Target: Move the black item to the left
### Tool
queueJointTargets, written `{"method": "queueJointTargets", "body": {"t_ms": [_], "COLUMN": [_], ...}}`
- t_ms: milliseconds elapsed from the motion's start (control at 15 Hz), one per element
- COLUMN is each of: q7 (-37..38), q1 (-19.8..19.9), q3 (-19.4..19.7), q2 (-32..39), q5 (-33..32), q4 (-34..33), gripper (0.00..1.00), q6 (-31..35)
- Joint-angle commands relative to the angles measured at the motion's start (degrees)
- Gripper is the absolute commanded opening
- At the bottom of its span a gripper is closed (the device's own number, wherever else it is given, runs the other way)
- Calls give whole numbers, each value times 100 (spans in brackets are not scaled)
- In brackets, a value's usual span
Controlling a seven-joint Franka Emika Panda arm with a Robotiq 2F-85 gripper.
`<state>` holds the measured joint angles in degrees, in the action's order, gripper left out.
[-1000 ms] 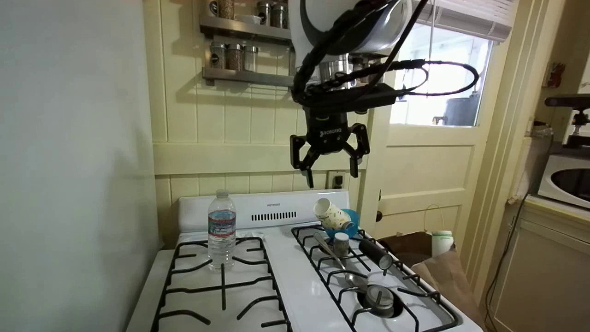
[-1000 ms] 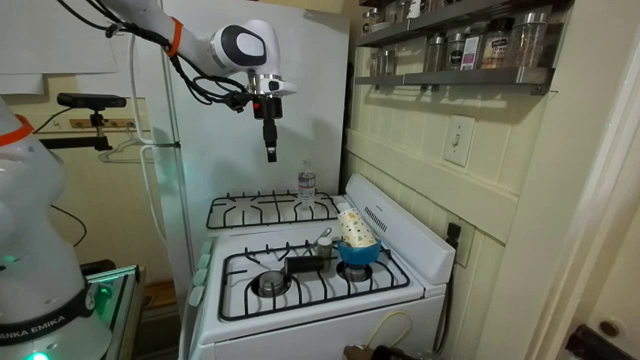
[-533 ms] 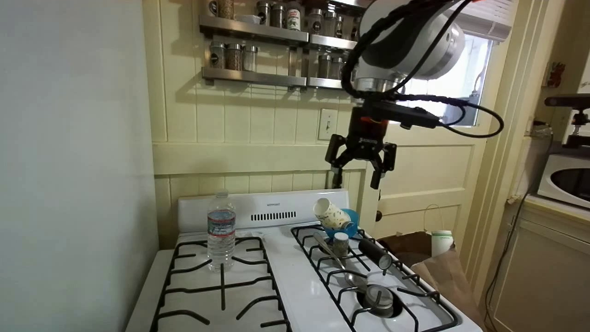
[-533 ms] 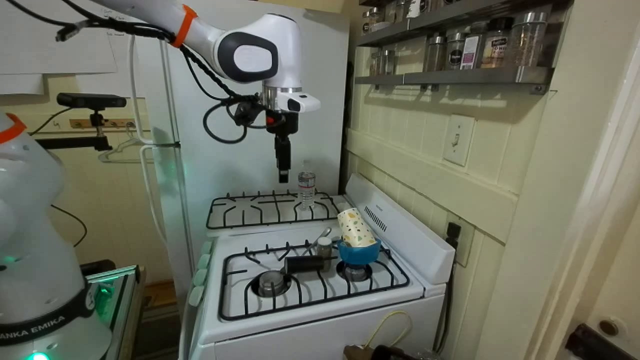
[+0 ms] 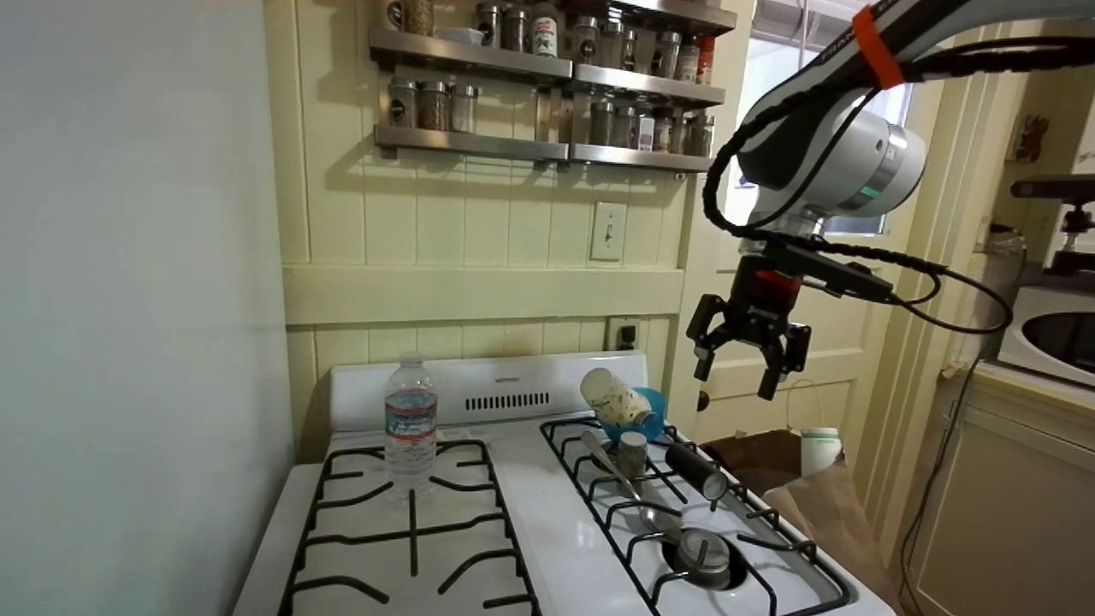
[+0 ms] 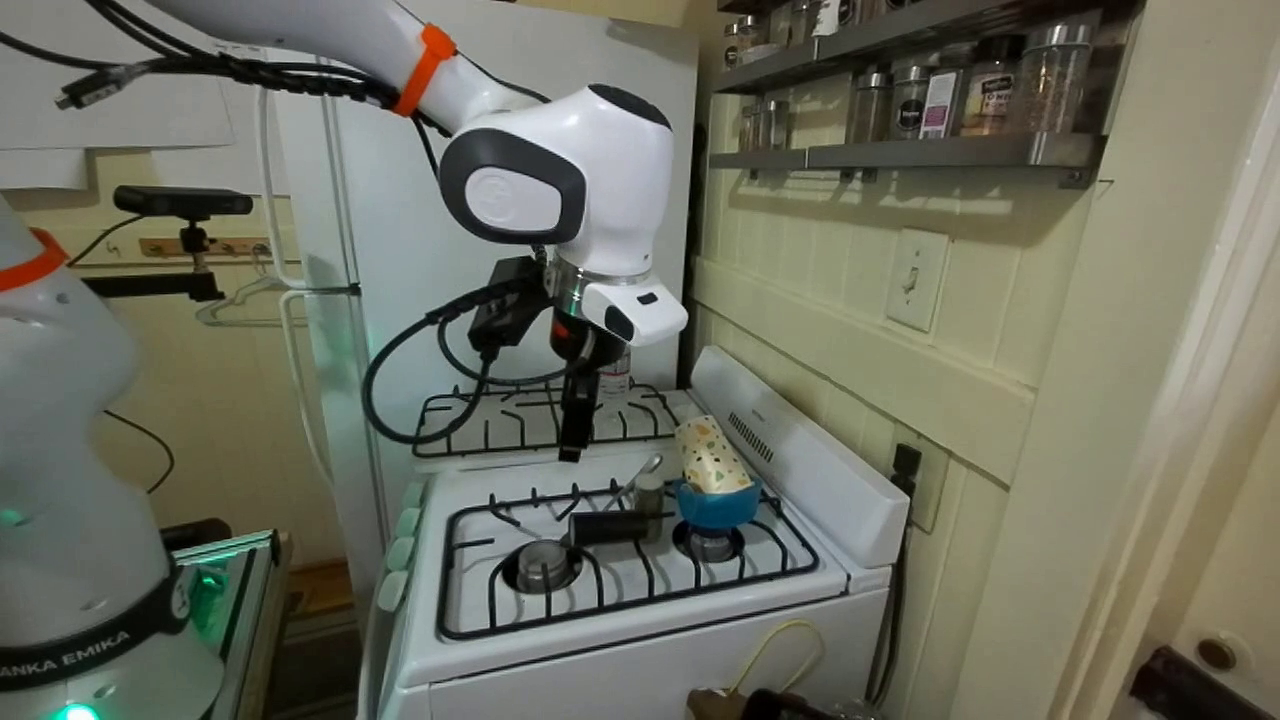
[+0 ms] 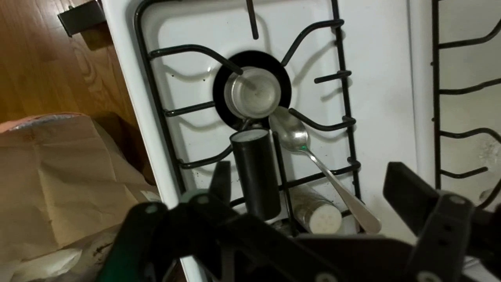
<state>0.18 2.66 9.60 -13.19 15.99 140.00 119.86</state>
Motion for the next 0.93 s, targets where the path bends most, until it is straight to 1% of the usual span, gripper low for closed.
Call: {"method": "queueJointTargets", "body": {"t_ms": [0, 67, 133, 267, 333, 400, 600, 733, 800, 867], "q7": [-18, -17, -10, 134, -34, -39, -57, 81, 304, 94], "q1": [113, 107, 165, 359, 445, 508, 605, 648, 648, 671], "q3": [-95, -106, -117, -39, 68, 106, 140, 94, 85, 92], "q2": [71, 105, 171, 608, 935, 1145, 1902, 2355, 2540, 2059], "q5": [53, 65, -162, -556, -615, -651, -475, -438, -431, -527], "q4": [-29, -45, -84, -324, -555, -671, -1185, -1506, -1631, -1250], "gripper": [100, 100, 100, 100, 100, 100, 100, 100, 100, 100], "q6": [-15, -15, 38, 216, 81, 186, 110, 95, 169, 130]}}
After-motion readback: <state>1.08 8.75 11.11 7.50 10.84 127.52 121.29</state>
